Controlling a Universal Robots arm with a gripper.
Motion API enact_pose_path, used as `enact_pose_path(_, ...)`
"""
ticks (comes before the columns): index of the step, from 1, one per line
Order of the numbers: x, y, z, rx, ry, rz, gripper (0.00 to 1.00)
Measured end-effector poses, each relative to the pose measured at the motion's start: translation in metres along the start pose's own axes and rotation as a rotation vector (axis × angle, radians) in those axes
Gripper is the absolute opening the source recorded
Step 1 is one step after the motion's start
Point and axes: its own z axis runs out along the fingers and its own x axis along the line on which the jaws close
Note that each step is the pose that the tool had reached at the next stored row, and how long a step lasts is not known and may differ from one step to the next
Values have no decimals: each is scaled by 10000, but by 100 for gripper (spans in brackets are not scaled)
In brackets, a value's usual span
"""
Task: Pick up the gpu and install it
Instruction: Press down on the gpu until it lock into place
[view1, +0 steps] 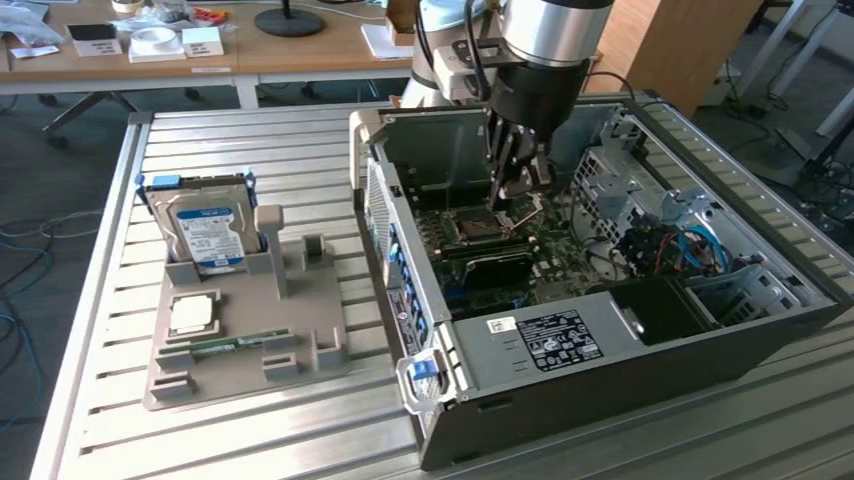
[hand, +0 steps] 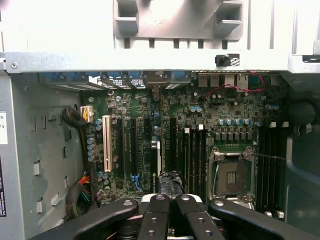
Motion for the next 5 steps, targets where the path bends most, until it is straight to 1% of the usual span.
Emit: enact_pose_path(5, 0, 0, 0, 0, -1, 0, 11)
